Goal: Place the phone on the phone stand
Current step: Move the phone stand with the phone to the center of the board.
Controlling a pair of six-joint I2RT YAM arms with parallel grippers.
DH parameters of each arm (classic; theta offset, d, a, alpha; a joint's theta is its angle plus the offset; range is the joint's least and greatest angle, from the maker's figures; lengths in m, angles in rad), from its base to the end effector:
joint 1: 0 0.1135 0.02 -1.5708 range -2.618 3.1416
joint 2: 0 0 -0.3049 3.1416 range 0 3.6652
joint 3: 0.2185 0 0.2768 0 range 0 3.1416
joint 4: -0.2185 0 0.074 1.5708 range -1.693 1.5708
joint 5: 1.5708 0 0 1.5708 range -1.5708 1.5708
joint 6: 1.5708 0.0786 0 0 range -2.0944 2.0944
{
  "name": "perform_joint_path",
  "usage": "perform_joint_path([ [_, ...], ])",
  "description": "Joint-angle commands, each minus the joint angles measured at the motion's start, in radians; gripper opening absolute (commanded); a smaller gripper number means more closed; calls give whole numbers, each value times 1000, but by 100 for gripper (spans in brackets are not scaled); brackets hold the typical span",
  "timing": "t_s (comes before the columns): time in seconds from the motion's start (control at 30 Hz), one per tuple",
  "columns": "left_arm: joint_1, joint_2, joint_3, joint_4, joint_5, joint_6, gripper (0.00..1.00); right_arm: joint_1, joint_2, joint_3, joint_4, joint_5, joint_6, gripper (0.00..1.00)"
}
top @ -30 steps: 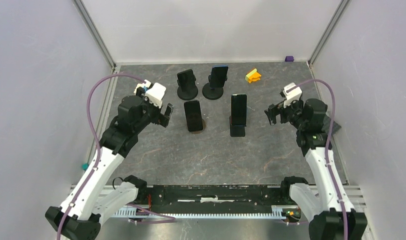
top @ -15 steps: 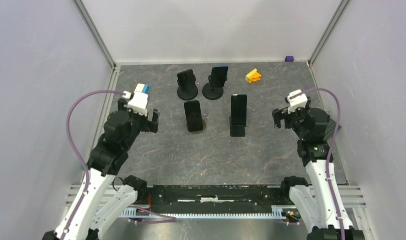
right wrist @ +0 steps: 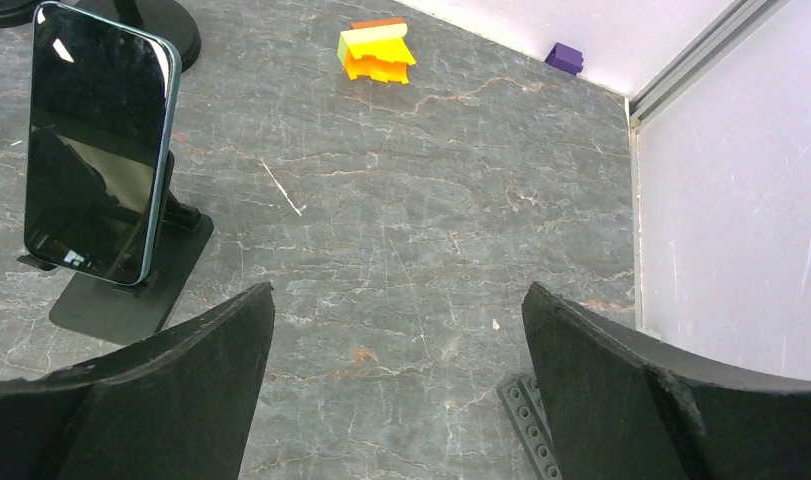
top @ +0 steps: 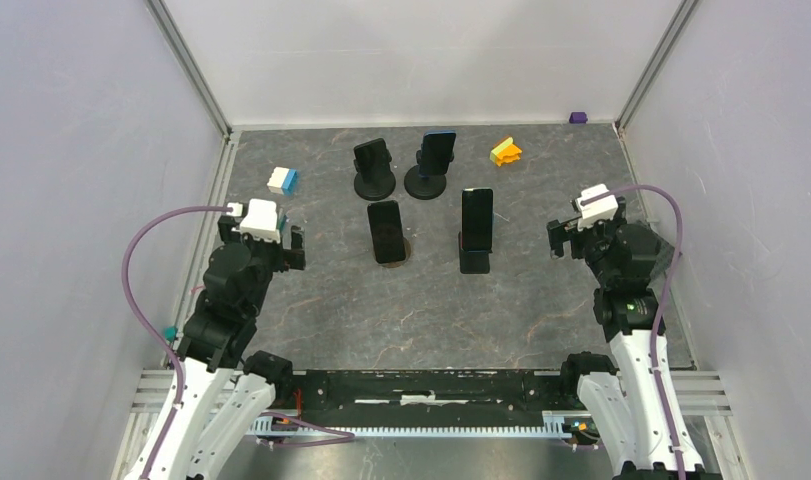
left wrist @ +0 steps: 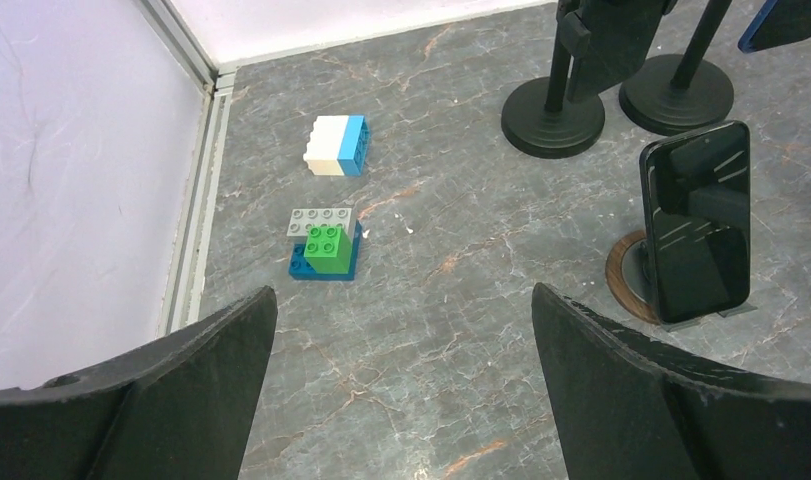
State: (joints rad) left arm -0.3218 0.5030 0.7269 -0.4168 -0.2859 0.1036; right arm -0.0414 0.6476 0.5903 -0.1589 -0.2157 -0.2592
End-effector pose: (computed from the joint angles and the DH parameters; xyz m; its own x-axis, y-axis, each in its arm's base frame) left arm 0.1490 -0.0263 0.3503 -0.1767 0.1635 -0.9706 0.0595 0.9861 0.1553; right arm 0.1978 0.0086 0.3095 -0.1640 -0.2438 -0.9559 -0.2177 0.9540 -0.2060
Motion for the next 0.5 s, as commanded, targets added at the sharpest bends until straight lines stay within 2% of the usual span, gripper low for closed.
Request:
perform_joint_path([
  [0.0, 4, 20, 30, 21, 1, 14, 100, -4, 6, -4, 46, 12, -22, 98],
  [0.47, 4, 25, 18, 7, 44, 0, 100, -3, 36, 16, 3, 37, -64, 98],
])
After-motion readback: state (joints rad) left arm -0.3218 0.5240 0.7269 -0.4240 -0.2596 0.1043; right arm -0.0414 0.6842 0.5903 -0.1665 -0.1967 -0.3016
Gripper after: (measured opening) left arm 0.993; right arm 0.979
